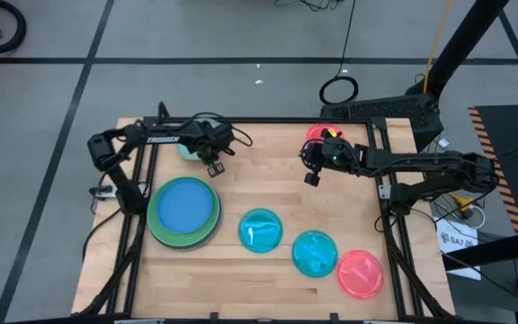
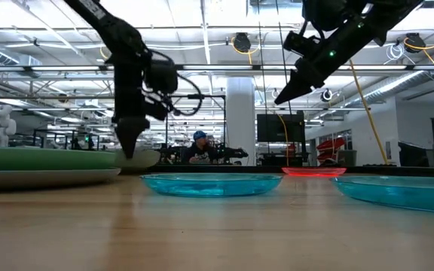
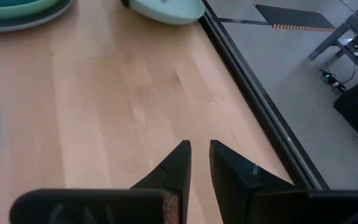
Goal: Stack plastic plates
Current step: Stack the light green plate on top of the blue plate
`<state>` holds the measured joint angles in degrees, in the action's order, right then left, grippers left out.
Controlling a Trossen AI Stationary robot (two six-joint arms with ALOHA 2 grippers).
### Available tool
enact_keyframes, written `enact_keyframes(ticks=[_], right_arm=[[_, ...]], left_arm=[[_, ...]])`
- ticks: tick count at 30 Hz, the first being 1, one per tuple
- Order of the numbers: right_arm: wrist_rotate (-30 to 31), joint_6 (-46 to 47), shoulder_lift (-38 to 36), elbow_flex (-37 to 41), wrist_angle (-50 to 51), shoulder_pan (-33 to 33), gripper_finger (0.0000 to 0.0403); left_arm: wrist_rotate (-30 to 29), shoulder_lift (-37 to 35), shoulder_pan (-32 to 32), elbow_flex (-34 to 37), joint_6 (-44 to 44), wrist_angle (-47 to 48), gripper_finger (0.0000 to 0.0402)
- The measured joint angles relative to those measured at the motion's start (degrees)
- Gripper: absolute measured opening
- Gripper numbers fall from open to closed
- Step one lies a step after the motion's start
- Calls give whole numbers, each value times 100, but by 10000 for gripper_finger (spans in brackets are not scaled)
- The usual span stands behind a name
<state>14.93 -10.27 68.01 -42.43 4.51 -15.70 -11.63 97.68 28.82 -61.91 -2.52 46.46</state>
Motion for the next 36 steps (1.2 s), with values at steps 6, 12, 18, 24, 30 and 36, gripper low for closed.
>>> enact_keyframes(ticks=[6, 12, 18, 24, 30, 36], right_arm=[[-2, -227, 2, 0, -59, -236, 54], [-14, -538, 2, -1, -605, -409, 54], [-21, -930, 2, -1, -1120, -484, 54], [-21, -1334, 2, 1, -1780, -506, 54], [-23, -1635, 2, 1, -2342, -512, 54], [-26, -1787, 2, 1, -2703, -512, 54]], left_arm=[[1, -817, -580, -2, 62, 385, 34], [17, -1619, -1395, -2, 466, 868, 34], [640, -2222, -2392, -11, 912, 1515, 35], [1451, -2266, -3721, -15, 1512, 1820, 35], [1107, -2206, -4794, -15, 2826, 2206, 35], [579, -2204, -5473, -15, 3792, 2240, 35]])
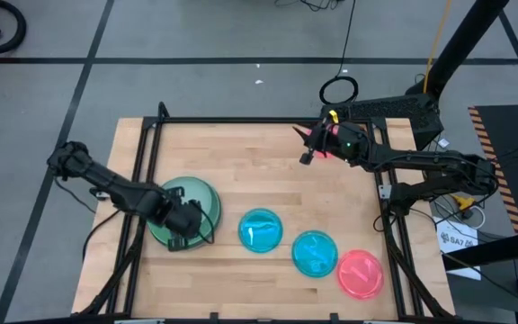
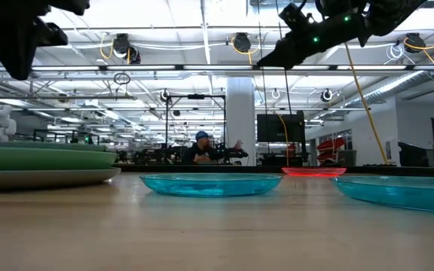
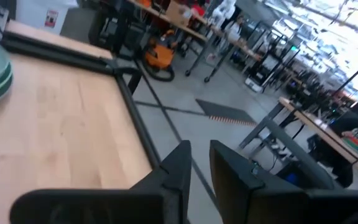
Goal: Stack plastic plates
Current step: Stack the light green plate on top of the blue plate, then stack the top light pink plate on top of the light green plate
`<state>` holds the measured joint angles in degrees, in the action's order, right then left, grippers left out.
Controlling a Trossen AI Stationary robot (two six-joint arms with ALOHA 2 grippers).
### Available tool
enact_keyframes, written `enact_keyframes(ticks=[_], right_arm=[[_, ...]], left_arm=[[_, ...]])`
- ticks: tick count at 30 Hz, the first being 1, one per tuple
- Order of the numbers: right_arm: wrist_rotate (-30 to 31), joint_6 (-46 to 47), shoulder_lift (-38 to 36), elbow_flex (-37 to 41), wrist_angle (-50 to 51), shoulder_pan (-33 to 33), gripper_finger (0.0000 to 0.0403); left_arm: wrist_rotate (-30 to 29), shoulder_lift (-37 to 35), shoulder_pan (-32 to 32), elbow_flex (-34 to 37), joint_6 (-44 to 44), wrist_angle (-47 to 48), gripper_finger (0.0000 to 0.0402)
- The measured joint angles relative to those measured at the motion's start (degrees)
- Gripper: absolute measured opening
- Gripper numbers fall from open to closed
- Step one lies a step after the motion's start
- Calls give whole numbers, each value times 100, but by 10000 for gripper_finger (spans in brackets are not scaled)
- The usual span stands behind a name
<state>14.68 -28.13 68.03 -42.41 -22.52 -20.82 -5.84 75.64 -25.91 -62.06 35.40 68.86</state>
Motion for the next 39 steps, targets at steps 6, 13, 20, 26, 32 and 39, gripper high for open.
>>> enact_keyframes(ticks=[6, 13, 20, 26, 32, 39], right_arm=[[0, -60, 0, 0, -164, 0, 54], [-173, 62, 0, -38, -250, 0, 54], [-754, 775, 0, -404, 192, 46, 54], [-749, 1265, 0, -644, 690, 142, 54], [-750, 1934, 0, -762, 896, 186, 54], [-750, 2798, 2, -778, 1323, 239, 54]], left_arm=[[-631, 2, -307, 0, 600, 33, 35], [-1995, 0, -325, 0, 412, -12, 35], [-2477, -74, -324, 414, -704, -1318, 35], [-2385, -282, -87, 1279, -1133, -2346, 35], [-2268, -633, 496, 1792, -1727, -3092, 35], [-2246, -946, 1439, 1856, -3825, -4105, 35]])
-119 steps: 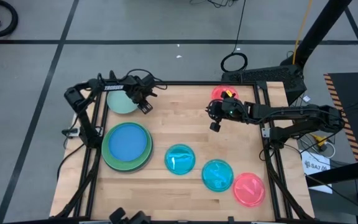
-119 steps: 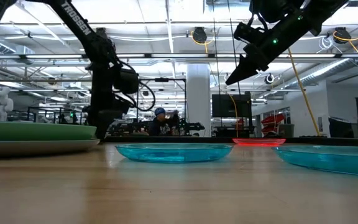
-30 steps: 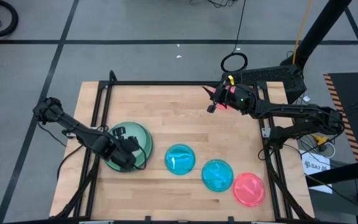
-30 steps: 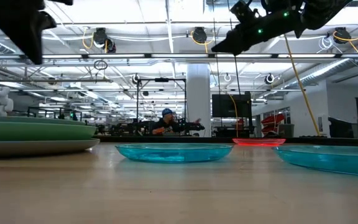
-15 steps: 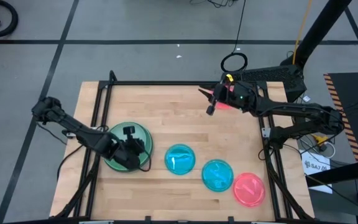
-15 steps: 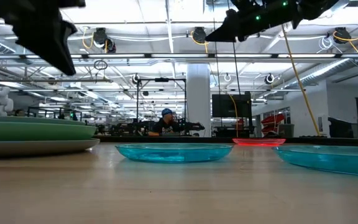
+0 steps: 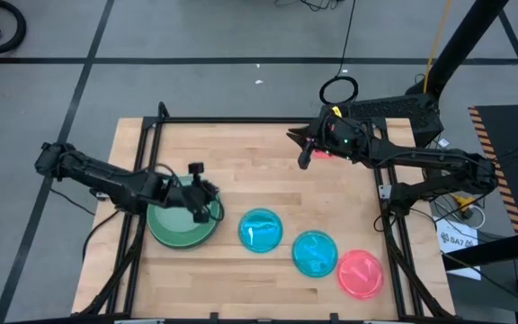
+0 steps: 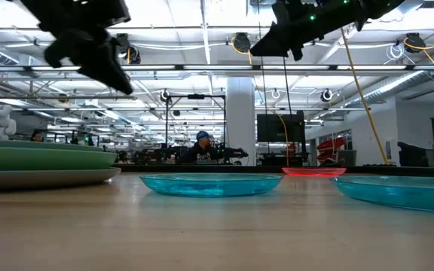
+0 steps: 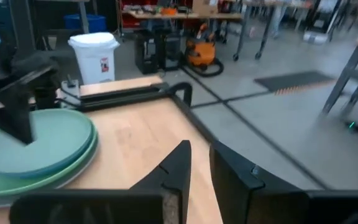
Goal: Stack plastic plates
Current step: Stack the top light pink plate on top of the light green plate
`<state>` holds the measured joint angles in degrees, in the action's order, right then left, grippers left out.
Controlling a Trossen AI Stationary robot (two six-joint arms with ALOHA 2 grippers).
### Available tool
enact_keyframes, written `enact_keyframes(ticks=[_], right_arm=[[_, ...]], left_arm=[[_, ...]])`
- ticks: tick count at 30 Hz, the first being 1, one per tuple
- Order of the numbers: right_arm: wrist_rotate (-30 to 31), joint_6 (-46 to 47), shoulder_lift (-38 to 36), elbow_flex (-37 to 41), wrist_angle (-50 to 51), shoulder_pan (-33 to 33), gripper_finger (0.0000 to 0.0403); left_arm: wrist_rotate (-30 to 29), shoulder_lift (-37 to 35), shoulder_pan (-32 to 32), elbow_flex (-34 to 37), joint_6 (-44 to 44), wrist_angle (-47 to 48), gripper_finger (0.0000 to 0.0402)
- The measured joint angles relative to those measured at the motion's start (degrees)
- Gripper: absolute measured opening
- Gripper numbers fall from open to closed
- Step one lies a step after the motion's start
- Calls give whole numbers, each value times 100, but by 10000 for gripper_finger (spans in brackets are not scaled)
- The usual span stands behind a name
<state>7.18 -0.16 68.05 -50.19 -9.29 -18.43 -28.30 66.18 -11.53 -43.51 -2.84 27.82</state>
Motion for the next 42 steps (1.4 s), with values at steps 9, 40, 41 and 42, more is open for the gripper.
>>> enact_keyframes(ticks=[9, 40, 41, 42], right_arm=[[191, 1564, 770, 0, 1280, 176, 54], [311, 2518, 3367, -1329, 3894, -1755, 170], [324, 2529, 3418, -1329, 3851, -1755, 170], [323, 2541, 3466, -1329, 3826, -1755, 170]], left_arm=[[1634, -466, 1559, 1, -1598, -711, 35], [1891, -630, 3398, -4, -1848, -1876, 35], [1891, -630, 3413, -4, -1848, -1876, 35], [1891, -630, 3426, -4, -1848, -1876, 35]])
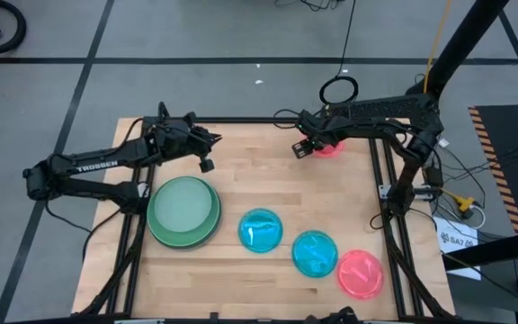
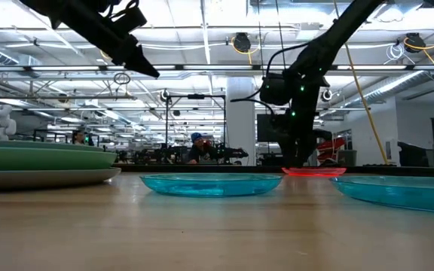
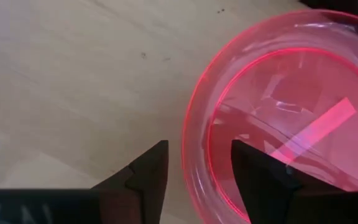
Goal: Stack plastic plates
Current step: Stack the top light pink plate on top of the light green plate
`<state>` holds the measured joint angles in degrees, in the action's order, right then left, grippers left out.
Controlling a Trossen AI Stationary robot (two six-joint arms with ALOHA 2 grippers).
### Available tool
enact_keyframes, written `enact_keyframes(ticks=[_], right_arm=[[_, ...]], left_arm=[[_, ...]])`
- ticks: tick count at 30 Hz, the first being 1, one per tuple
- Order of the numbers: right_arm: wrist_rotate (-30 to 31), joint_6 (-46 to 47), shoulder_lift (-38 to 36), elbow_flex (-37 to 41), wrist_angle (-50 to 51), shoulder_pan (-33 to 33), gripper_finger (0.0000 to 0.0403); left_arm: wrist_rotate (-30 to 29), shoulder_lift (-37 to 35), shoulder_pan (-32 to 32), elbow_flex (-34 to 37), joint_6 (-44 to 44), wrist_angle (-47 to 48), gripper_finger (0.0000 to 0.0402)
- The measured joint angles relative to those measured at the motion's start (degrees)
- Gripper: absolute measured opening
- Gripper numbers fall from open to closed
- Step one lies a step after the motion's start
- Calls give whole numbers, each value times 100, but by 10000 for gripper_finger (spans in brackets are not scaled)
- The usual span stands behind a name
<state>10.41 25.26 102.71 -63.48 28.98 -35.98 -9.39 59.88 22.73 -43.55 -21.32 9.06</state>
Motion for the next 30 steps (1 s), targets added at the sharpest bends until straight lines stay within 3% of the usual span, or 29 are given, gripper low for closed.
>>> enact_keyframes(ticks=[10, 24, 30], right_arm=[[40, -69, 219, -1, -151, 6, 131], [28, -113, 219, 0, -248, 191, 10], [9, -218, 192, 0, -308, 321, 5]], left_arm=[[0, 0, 49, 0, 68, 4, 35], [41, 0, 50, 0, 66, 15, 35], [46, 0, 287, 0, -138, 6, 35]])
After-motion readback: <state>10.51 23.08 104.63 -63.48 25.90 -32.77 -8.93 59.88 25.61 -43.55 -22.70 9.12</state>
